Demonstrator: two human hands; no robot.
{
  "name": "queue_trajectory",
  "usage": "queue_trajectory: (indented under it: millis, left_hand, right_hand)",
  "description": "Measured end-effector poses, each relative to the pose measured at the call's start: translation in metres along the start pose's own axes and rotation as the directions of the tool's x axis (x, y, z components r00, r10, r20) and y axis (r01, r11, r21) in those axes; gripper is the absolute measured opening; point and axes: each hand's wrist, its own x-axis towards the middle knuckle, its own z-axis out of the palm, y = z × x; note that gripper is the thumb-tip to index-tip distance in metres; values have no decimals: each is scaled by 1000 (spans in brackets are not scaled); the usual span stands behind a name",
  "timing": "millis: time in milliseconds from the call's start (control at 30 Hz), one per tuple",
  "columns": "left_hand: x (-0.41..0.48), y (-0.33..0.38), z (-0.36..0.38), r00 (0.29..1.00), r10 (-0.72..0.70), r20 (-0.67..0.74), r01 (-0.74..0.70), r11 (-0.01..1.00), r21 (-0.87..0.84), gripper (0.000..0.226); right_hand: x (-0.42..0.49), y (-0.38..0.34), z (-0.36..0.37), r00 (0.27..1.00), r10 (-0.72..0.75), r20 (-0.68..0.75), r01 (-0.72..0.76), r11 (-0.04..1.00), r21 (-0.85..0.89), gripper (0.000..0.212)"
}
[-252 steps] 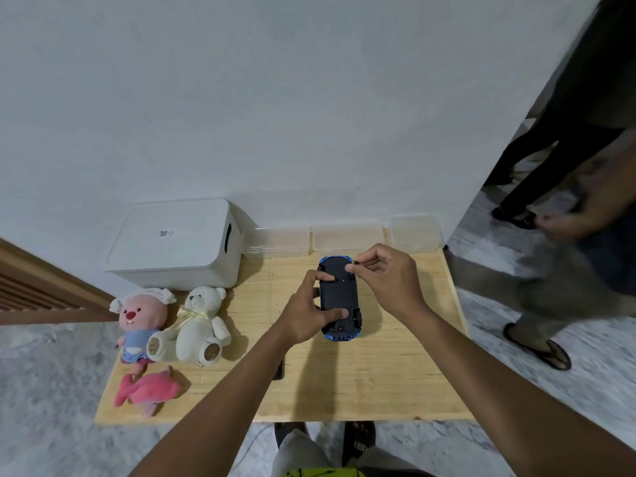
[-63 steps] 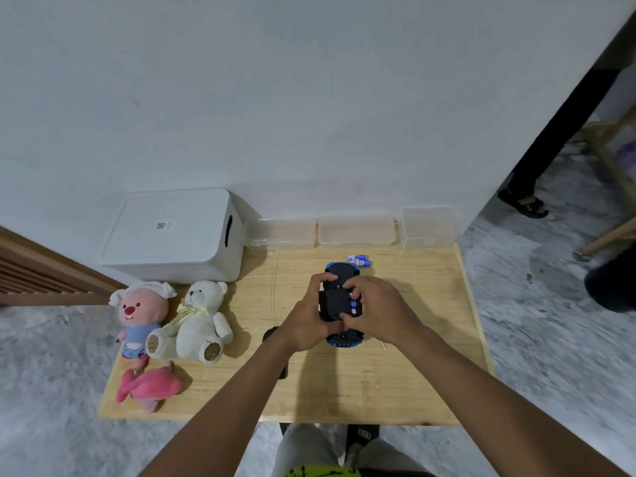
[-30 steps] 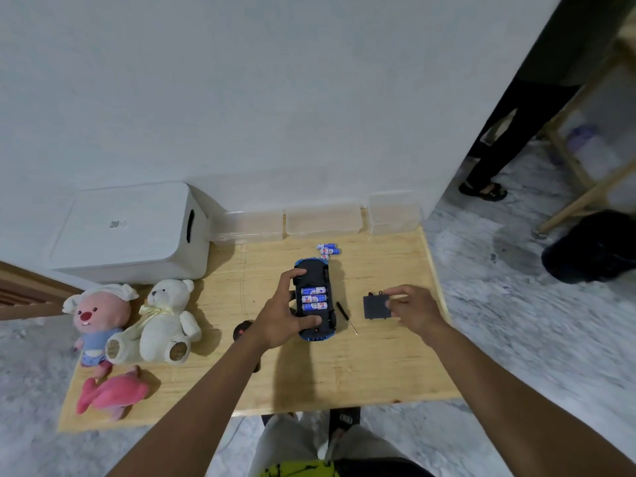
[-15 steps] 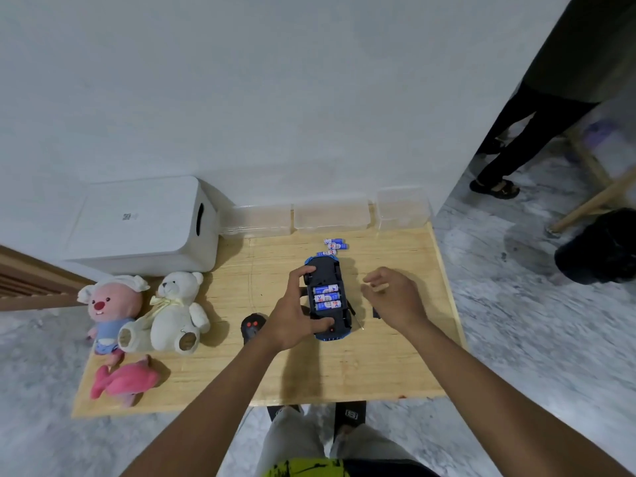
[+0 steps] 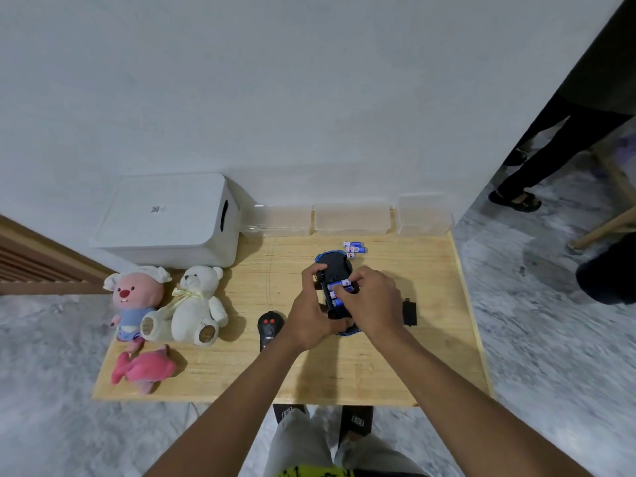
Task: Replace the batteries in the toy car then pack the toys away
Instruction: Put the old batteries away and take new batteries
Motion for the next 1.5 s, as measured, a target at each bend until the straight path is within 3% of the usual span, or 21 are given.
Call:
queue_trajectory:
  millis: [167,333,500,667,833,933,1033,1133,1200,1333,1400,1500]
  left_hand:
    - [-2,0,1,999,35,-22,-35,999,16,109]
    - [-2,-5,1,999,50,-13,-49,998,45,116]
    - [0,-6,-3,999,38,-24,-37,998,41,116]
    - [3,-3,-8,998,32,-45,-31,999,11,116]
    - [5,-2,-11,999,31,-45,-32,999,-24,114]
    - [8,1,-13,998,37,-42,-38,998,-40,114]
    - [10,5,-14,998,37,-42,-39,998,-47,113]
    - [12,5,-14,999,41,-32,-42,998,-42,112]
    - [13,6,-14,999,35,-26,-36,999,-29,112]
    - [14,10,-12,999,28,-19,-29,999,-15,113]
    - [13,13,-11,1000,27,-17,-27,1000,-4,113]
    - [12,13,-10,1000,16,-14,-16,1000,6,113]
  right_hand:
    - [3,-8,4,993,90,80,-95,994,60,36]
    - [9,-11,-2,973,163,164,-187,971,146,30]
    - [16,-12,0,945,250,211,-307,901,307,33]
    - [10,-21,-2,989,131,70,-149,902,406,10]
    - [14,-21,-8,986,50,159,-127,840,527,30]
    - [21,-19,-17,998,15,59,-45,842,537,18]
    - [31,-19,-28,999,-29,34,7,861,509,11]
    - [36,-16,-34,990,13,143,-82,866,493,33]
    - [36,-15,-34,984,65,169,-129,904,407,36]
    - [31,-11,-27,989,13,148,-26,996,86,12]
    - [28,-7,-22,986,15,165,-7,999,-47,29]
    - [25,-6,-20,989,23,148,-11,996,-87,43]
